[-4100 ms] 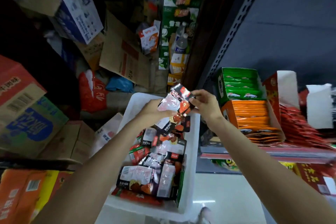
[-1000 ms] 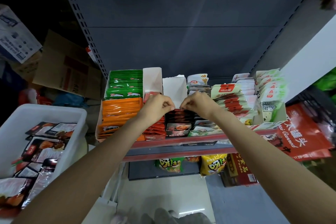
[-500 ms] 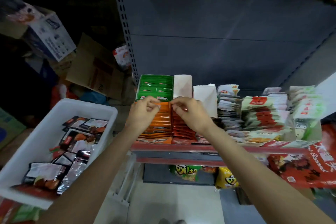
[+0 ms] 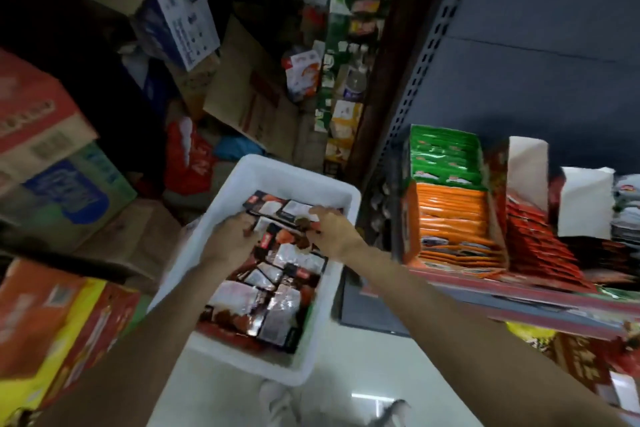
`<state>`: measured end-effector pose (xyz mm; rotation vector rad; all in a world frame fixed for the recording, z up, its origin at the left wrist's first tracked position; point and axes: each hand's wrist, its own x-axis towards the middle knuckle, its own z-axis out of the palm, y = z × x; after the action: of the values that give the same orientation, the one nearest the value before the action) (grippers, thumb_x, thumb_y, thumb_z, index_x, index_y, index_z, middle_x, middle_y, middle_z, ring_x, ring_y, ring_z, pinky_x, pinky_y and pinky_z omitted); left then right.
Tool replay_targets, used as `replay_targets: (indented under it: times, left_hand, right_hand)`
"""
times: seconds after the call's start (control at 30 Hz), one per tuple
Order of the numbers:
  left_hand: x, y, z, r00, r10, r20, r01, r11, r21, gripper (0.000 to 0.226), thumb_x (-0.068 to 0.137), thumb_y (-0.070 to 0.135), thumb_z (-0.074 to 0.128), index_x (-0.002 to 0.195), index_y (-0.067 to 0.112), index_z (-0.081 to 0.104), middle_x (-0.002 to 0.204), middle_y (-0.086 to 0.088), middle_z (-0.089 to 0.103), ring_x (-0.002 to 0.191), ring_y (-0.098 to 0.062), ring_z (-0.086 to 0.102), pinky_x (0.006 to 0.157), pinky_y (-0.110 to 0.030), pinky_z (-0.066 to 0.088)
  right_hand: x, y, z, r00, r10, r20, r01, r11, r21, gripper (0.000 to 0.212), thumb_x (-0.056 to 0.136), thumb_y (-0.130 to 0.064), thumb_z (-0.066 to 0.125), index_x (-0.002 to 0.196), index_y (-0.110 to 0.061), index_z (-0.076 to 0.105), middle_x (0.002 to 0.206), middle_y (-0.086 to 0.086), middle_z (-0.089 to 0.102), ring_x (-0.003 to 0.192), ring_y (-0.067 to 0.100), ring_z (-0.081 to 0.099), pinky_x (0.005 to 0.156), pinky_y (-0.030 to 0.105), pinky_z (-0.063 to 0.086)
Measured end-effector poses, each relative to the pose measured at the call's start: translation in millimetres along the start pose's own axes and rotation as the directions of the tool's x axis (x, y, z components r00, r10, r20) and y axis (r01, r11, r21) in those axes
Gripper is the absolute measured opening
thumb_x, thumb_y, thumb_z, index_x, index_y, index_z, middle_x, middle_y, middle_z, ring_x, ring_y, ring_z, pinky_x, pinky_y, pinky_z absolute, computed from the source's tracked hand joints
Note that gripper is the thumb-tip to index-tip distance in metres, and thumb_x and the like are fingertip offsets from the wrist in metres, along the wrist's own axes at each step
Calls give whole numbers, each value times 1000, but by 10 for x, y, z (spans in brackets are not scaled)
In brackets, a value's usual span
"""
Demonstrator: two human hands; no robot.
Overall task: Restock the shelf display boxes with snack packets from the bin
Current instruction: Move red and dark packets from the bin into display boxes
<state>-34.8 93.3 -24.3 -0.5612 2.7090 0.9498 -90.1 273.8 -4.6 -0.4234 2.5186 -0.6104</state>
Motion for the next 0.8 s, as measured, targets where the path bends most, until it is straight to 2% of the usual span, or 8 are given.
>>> replay_targets:
  times: [0.1,0.17,0.27,0.37,0.47,0.57,0.7,0.8]
  left_hand:
    - [141,-257,-91,989,12,148,-16,1000,24,41,90,32,51,117,2,60,119,-17,61,111,-31,56,90,-35,44]
    - [208,-361,-95,976,31,215,-43,998,51,52,89,31,59,133,8,49,132,-12,54,121,-27,51,97,-30,39]
    - [273,-442,-50,956,58,287,-53,998,-25,53,89,25,61,137,10,43,137,-7,50,125,-23,48,92,-21,34]
    - [330,-498,13,943,74,324,-58,997,-60,54,91,27,60,138,8,42,139,-10,49,125,-23,48,92,-21,34]
    - [373,-550,51,934,63,351,-30,995,-100,59,89,30,62,139,8,40,143,-11,44,128,-24,45,99,-26,34]
    - [411,-576,102,936,45,350,2,991,-132,63,85,33,67,137,8,42,143,-9,43,129,-23,42,100,-27,33]
    - [437,-569,194,955,11,297,28,992,-127,43,78,26,75,110,5,57,118,-10,57,109,-23,53,86,-28,39]
    - [456,-555,211,971,19,238,23,984,-175,20,81,17,72,91,1,65,101,-11,66,92,-22,59,79,-26,40]
  right_hand:
    - [283,-133,251,989,134,60,-136,990,24,74,88,-38,62,146,-9,26,149,13,28,137,29,31,109,33,27]
    - [445,-142,396,977,192,93,-190,981,-32,86,86,-43,62,150,-14,13,156,10,8,144,27,12,115,35,17]
    - [659,-85,531,951,281,132,-260,953,-158,112,76,-48,71,151,-17,-6,157,8,-18,145,25,-12,118,38,5]
    - [783,-18,625,927,318,201,-260,928,-267,132,65,-59,75,148,-14,-17,154,10,-26,143,25,-22,118,40,-3]
    - [772,-22,747,939,294,179,-241,932,-270,125,63,-61,75,150,-14,-1,157,10,4,145,28,3,119,44,6]
    - [687,-55,838,972,235,-12,-232,945,-233,98,65,-53,77,142,-19,27,139,10,40,131,29,35,110,41,28]
    - [564,-85,918,972,166,-169,-200,957,-210,71,76,-45,72,138,-25,43,125,8,55,115,28,53,98,39,42]
    - [576,-99,851,975,176,-134,-188,979,-81,67,75,-41,74,135,-27,49,119,7,60,105,26,59,92,36,47]
